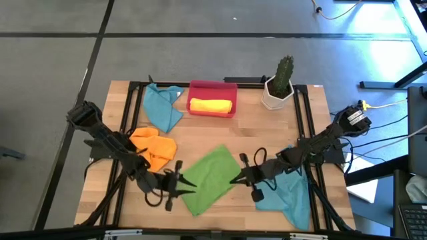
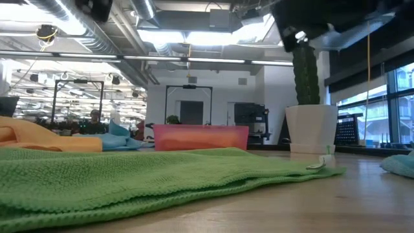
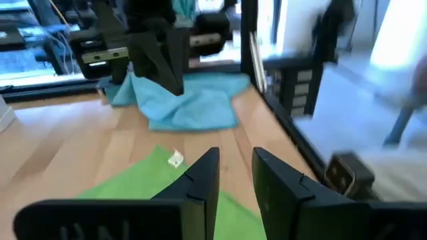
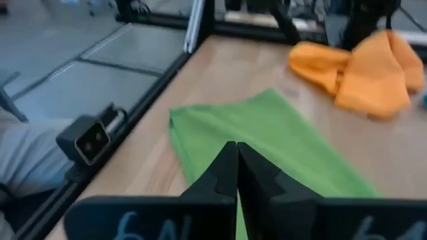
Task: Roll microfiber towels into tight, uniform cylinder then place into a basket
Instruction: Roll the green towel
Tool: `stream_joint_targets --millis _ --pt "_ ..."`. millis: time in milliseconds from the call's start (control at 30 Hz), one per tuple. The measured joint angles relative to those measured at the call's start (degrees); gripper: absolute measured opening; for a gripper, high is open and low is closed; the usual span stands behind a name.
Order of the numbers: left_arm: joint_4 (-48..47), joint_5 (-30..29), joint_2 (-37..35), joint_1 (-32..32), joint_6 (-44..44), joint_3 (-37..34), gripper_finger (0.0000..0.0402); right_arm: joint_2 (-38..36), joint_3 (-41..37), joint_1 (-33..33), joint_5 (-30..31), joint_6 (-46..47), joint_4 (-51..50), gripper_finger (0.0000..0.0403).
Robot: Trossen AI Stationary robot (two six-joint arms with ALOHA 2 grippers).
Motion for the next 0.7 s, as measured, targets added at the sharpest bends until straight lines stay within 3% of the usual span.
stream_joint_targets --millis 100,167,400,700 --pt "11.5 -0.1 0.0 0.6 -2.4 -5.4 0.008 0.0 0.0 -2.8 -4.2 -3.2 3.6 0.0006" --pt "14.4 -1.6 0.1 1.0 -5.7 -8.1 0.008 0.0 0.0 -4.6 -6.2 -5.1 5.5 0.0006" --pt "15.6 -11.5 1.7 1.0 -16.4 -9.9 0.008 -0.1 0.0 -9.4 -8.0 -7.7 7.1 0.0006" --pt "15.6 -11.0 7.7 -0.3 -22.8 -5.4 0.008 -0.1 0.0 -12.4 -12.2 -10.7 8.1 0.0006"
